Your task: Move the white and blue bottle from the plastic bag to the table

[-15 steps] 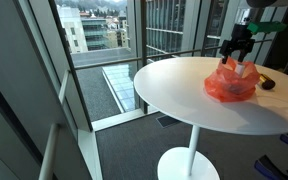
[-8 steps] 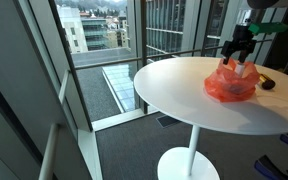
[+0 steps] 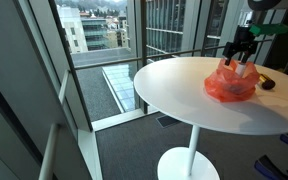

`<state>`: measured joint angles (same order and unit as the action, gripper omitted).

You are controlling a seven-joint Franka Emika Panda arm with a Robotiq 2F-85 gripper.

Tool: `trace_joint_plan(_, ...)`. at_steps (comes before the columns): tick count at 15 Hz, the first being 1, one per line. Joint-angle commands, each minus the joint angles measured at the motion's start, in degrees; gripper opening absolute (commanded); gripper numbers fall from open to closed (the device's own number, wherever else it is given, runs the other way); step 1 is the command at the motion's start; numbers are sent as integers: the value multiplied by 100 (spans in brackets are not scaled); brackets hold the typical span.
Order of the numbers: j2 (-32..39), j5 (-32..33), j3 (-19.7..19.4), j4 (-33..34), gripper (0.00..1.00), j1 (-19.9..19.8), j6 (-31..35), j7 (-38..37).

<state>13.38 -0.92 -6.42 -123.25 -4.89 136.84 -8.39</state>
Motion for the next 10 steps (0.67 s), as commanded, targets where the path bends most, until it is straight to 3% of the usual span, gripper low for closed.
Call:
trace_joint_plan(1,97,-5,18,-33,100,-12,61,88)
trace_joint_plan(8,254,52,7,-6,99,33,15,35)
trace_joint_plan(9,257,64,3,-5,74,40,8,23)
trace_joint_plan(10,245,95,-4,-10,74,51,13,6)
